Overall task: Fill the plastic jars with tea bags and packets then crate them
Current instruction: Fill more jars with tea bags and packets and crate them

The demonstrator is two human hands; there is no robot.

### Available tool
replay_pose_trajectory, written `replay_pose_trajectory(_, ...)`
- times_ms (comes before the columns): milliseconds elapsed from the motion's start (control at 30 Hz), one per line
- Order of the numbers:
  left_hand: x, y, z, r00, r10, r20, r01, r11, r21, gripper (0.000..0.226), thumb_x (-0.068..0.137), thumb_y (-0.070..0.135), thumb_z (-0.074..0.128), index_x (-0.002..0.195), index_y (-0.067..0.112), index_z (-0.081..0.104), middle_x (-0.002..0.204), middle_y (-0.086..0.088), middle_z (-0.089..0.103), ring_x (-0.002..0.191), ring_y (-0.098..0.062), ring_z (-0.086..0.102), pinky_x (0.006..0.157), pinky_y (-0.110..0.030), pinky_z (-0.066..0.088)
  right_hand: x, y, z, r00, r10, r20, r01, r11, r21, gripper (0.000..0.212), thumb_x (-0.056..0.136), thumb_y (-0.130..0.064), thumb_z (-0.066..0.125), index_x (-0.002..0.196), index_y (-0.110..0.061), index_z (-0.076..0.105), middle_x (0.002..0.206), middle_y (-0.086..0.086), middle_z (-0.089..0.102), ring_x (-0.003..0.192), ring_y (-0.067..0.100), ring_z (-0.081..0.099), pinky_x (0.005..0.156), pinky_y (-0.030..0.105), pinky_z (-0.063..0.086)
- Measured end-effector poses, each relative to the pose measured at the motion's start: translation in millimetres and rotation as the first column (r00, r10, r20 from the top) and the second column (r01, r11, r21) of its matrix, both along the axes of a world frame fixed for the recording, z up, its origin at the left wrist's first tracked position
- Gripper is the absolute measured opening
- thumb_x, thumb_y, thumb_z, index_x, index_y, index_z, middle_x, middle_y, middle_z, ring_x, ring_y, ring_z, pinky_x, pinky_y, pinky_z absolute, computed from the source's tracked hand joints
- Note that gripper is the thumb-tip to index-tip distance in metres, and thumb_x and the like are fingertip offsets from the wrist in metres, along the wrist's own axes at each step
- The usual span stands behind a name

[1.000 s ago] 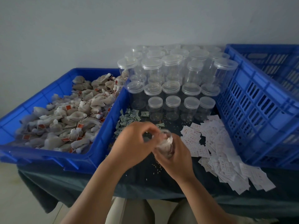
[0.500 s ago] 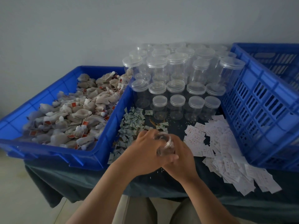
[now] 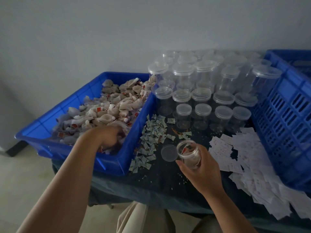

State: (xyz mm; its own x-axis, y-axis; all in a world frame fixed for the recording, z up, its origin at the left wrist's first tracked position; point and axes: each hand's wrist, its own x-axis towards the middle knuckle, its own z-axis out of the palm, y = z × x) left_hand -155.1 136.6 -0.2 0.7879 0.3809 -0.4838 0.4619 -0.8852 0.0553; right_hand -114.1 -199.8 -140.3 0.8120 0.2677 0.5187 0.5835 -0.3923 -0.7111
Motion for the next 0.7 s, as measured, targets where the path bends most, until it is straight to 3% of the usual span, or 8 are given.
replay_pose_trajectory(100, 5.0, 5.8, -23.0, 0.990, 0.056, 0.131, -0.051, 0.998, -0.042, 0.054, 0.086, -0.002, 0.070, 0.128, 0.031, 0.062, 0.107, 0.001, 0.068, 0.083, -0.018, 0.065, 0.064, -0.033, 0.053, -0.1, 0.2, -0.2, 1.000, -0.004, -0.018, 0.004, 1.000, 0.014, 0.056, 0.075, -0.067, 0.079, 0.121, -0.048, 0.053, 0.105, -0.030, 0.068, 0.095, -0.001, 0.069, 0.073, 0.021, 0.059)
replay_pose_trajectory(167, 9.8, 15.9, -31.7, 0.958, 0.042, 0.282, -0.053, 0.998, 0.033, 0.027, 0.095, 0.017, 0.069, 0.121, 0.026, 0.069, 0.105, 0.001, 0.068, 0.085, -0.016, 0.064, 0.070, -0.033, 0.051, 0.2, -0.1, -0.1, 1.000, -0.005, -0.025, 0.006, 1.000, 0.014, 0.056, 0.076, -0.067, 0.079, 0.120, -0.045, 0.054, 0.103, -0.028, 0.068, 0.094, -0.001, 0.069, 0.073, 0.020, 0.059)
replay_pose_trajectory(233, 12.8, 24.0, -36.9, 0.912, 0.038, 0.407, -0.053, 0.998, 0.026, 0.011, 0.098, 0.029, 0.069, 0.097, 0.019, 0.071, 0.093, 0.000, 0.069, 0.082, -0.018, 0.064, 0.070, -0.034, 0.050, 0.6, -0.4, 0.5, 0.999, 0.002, -0.033, -0.001, 1.000, 0.017, 0.054, 0.076, -0.066, 0.079, 0.120, -0.043, 0.056, 0.103, -0.028, 0.068, 0.095, -0.001, 0.069, 0.073, 0.017, 0.058)
replay_pose_trajectory(367, 14.1, 28.6, -41.5, 0.808, 0.139, 0.573, -0.105, 0.990, -0.092, 0.044, 0.085, 0.058, 0.077, 0.070, 0.020, 0.061, 0.068, 0.000, 0.062, 0.062, -0.017, 0.057, 0.053, -0.033, 0.037, 1.3, -0.6, 1.9, 0.999, 0.015, -0.043, -0.014, 0.999, 0.029, 0.053, 0.077, -0.065, 0.080, 0.119, -0.042, 0.057, 0.104, -0.027, 0.069, 0.094, 0.000, 0.070, 0.073, 0.016, 0.057)
replay_pose_trajectory(467, 11.0, 29.6, -41.2, 0.751, 0.211, 0.625, -0.155, 0.977, -0.144, 0.048, 0.074, 0.064, 0.084, 0.082, 0.022, 0.063, 0.076, 0.002, 0.064, 0.068, -0.017, 0.060, 0.054, -0.032, 0.041, 1.3, -1.2, 0.8, 0.999, 0.014, -0.044, -0.013, 0.999, 0.031, 0.053, 0.077, -0.066, 0.079, 0.119, -0.042, 0.057, 0.103, -0.025, 0.069, 0.093, -0.001, 0.070, 0.072, 0.017, 0.057)
replay_pose_trajectory(567, 7.2, 27.8, -38.2, 0.748, 0.230, 0.623, -0.094, 0.965, -0.244, 0.040, 0.074, 0.063, 0.086, 0.094, 0.035, 0.064, 0.086, 0.012, 0.065, 0.076, -0.009, 0.063, 0.060, -0.027, 0.045, 0.4, -1.3, 1.3, 0.998, 0.012, -0.054, -0.010, 0.999, 0.035, 0.053, 0.077, -0.065, 0.080, 0.119, -0.043, 0.057, 0.104, -0.025, 0.069, 0.093, 0.000, 0.069, 0.072, 0.016, 0.056)
replay_pose_trajectory(633, 7.0, 26.5, -36.7, 0.757, 0.159, 0.634, -0.049, 0.981, -0.187, 0.045, 0.079, 0.065, 0.080, 0.072, 0.026, 0.058, 0.074, 0.007, 0.057, 0.066, -0.012, 0.054, 0.057, -0.028, 0.040, -0.3, -1.1, 2.1, 0.999, 0.011, -0.047, -0.009, 0.999, 0.037, 0.052, 0.077, -0.065, 0.080, 0.118, -0.046, 0.054, 0.109, -0.026, 0.068, 0.093, 0.000, 0.069, 0.072, 0.014, 0.054)
replay_pose_trajectory(700, 6.8, 25.1, -35.6, 0.740, 0.195, 0.643, -0.087, 0.977, -0.197, 0.061, 0.082, 0.071, 0.072, 0.064, 0.018, 0.048, 0.068, -0.001, 0.050, 0.061, -0.017, 0.049, 0.057, -0.033, 0.039, -0.6, -1.3, 2.3, 0.999, 0.009, -0.050, -0.007, 0.999, 0.039, 0.051, 0.077, -0.064, 0.080, 0.118, -0.045, 0.056, 0.109, -0.026, 0.068, 0.092, 0.000, 0.069, 0.072, 0.015, 0.055)
